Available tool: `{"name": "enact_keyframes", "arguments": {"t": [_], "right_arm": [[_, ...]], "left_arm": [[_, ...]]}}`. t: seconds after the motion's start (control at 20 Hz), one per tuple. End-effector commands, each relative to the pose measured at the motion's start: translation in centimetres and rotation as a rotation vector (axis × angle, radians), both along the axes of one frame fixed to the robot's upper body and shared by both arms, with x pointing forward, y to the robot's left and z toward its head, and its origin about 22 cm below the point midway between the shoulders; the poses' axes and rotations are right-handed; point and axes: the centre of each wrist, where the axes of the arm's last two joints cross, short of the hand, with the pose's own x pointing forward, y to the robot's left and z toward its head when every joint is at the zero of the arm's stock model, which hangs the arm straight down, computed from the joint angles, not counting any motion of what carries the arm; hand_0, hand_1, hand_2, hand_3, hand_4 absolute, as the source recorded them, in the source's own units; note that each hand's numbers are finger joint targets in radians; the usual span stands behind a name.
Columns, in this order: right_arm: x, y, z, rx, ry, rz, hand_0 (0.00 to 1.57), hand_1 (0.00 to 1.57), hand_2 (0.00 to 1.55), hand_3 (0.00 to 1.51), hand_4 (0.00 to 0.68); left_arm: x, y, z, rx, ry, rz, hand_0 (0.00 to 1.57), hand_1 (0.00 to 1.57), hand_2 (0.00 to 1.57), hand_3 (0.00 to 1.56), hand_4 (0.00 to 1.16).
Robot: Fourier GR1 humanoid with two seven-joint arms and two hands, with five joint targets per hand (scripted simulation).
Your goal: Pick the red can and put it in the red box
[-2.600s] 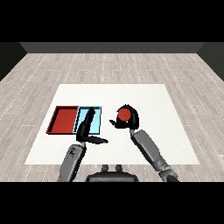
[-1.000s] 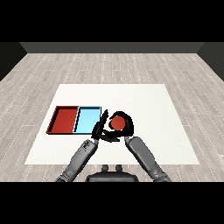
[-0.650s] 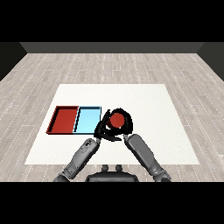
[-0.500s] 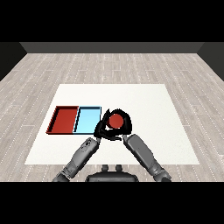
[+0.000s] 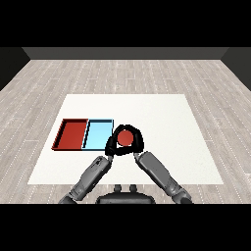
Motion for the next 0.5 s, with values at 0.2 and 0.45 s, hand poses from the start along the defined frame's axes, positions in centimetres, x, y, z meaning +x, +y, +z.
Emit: {"name": "enact_keyframes", "arguments": {"t": [0.2, 0.45], "right_arm": [[-1.5, 0.9, 0.0, -0.006, -0.006, 0.02, 1.5, 1.5, 1.45, 1.39, 0.653], [0.6, -0.1, -0.7, 0.005, -0.014, 0.01, 1.48, 1.48, 1.45, 1.39, 0.644]], "left_arm": [[-0.2, -2.5, 0.3, 0.004, 0.007, 0.058, 1.57, 1.57, 1.57, 1.48, 1.12], [1.1, -1.1, 1.1, -0.013, -0.013, 0.083, 1.57, 1.57, 1.55, 1.47, 1.13]]}}
